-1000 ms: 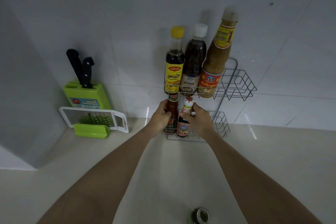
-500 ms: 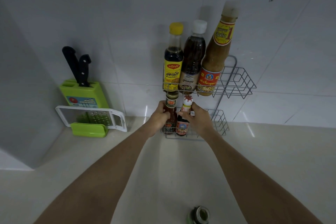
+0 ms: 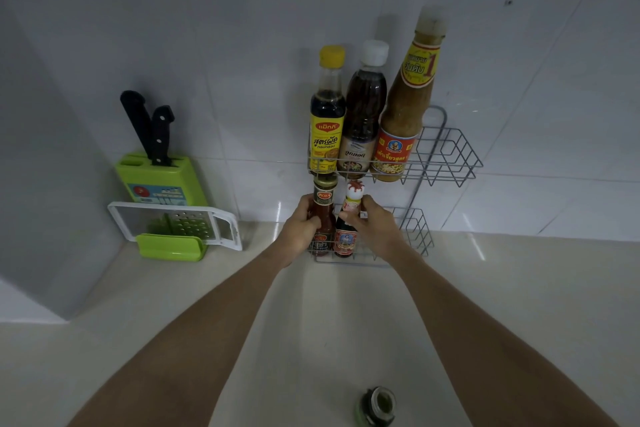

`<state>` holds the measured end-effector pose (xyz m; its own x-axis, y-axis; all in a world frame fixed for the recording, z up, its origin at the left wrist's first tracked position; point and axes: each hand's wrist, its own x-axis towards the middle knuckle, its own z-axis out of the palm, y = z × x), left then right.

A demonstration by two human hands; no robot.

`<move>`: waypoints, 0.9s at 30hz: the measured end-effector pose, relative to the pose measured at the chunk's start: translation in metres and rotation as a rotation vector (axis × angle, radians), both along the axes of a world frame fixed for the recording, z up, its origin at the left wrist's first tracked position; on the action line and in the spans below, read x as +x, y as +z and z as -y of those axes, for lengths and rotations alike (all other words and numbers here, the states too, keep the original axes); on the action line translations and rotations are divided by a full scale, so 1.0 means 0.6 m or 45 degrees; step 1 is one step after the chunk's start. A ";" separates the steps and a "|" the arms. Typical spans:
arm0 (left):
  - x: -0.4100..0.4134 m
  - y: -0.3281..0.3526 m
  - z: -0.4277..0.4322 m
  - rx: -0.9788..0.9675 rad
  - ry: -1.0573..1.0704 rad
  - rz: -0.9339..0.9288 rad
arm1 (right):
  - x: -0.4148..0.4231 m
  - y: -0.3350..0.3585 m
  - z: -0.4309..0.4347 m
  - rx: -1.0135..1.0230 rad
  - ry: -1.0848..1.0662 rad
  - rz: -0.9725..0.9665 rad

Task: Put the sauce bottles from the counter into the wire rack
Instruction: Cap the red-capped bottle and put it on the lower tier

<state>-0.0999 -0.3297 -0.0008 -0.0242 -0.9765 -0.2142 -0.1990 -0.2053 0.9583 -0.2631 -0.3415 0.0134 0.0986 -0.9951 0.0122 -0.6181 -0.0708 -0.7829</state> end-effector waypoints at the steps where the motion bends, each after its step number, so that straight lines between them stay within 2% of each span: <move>1: -0.001 0.001 -0.002 -0.002 0.006 0.000 | 0.000 0.000 -0.001 0.015 0.000 0.005; 15: -0.010 0.053 -0.071 -0.074 0.040 0.050 | -0.016 0.012 -0.067 0.039 -0.111 0.113; 27: -0.065 0.104 -0.250 -0.137 0.245 -0.023 | -0.104 0.078 -0.238 -0.051 -0.155 0.257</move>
<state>-0.1390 -0.1800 0.0617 0.1617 -0.9807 -0.1097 -0.1490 -0.1341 0.9797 -0.3252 -0.1984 0.0603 -0.0303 -0.9978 0.0589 -0.4551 -0.0387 -0.8896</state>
